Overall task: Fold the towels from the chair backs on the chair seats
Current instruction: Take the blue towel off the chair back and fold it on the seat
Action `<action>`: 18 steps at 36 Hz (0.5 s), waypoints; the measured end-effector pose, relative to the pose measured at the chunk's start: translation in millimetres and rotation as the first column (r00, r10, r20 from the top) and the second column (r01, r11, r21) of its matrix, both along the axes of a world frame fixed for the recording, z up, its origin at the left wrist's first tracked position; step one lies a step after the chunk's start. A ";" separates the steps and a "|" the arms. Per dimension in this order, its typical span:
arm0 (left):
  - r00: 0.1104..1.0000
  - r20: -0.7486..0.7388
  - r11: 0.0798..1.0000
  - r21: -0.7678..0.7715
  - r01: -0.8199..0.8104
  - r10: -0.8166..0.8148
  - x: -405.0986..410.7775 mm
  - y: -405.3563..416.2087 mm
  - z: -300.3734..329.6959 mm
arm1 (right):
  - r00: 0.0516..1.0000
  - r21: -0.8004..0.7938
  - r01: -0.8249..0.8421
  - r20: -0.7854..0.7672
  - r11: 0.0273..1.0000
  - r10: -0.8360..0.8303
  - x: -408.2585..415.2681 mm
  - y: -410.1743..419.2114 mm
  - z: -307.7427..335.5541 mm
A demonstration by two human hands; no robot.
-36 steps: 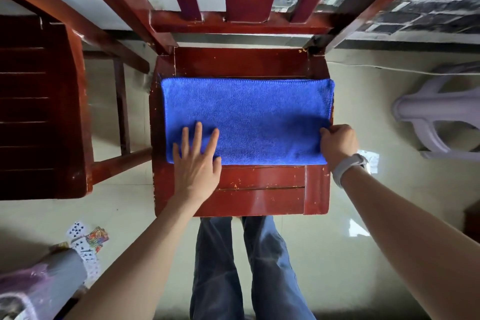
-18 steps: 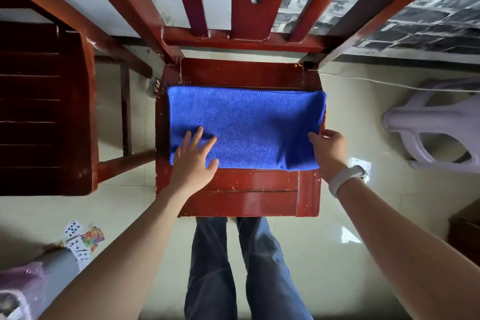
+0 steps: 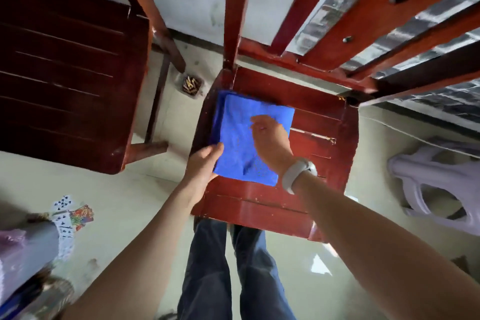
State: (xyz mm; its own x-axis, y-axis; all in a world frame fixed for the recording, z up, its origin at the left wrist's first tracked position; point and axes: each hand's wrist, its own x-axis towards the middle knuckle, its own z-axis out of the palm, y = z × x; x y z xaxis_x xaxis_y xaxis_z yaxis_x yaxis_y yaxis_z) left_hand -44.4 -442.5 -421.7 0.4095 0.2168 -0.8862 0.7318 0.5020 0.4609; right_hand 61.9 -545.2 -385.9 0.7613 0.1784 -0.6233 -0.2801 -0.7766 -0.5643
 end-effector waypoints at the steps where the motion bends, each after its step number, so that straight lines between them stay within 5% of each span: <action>1: 0.995 0.004 0.989 0.111 0.101 -0.102 -0.7 -0.4 -4.7 | 0.994 -0.052 -0.077 0.079 0.996 0.081 7.6 -0.8 -4.6; 7: 0.921 -0.039 0.744 0.576 0.338 -0.388 -2.2 -4.0 -17.6 | 0.804 -0.320 -0.474 0.223 0.820 0.551 45.2 5.2 -29.3; 18: 0.865 0.115 0.641 0.720 0.266 -0.488 -14.6 -6.9 -9.0 | 0.742 -0.324 -0.607 0.097 0.726 0.664 60.4 39.7 -43.0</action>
State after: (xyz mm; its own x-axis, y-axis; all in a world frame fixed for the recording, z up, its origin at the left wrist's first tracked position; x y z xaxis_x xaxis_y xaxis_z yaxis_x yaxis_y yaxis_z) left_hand -59.0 -449.4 -430.7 0.7886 0.4643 -0.4031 0.5706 -0.3083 0.7612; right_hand 122.4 -505.5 -428.9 0.6339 0.5218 -0.5709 0.4246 -0.8518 -0.3069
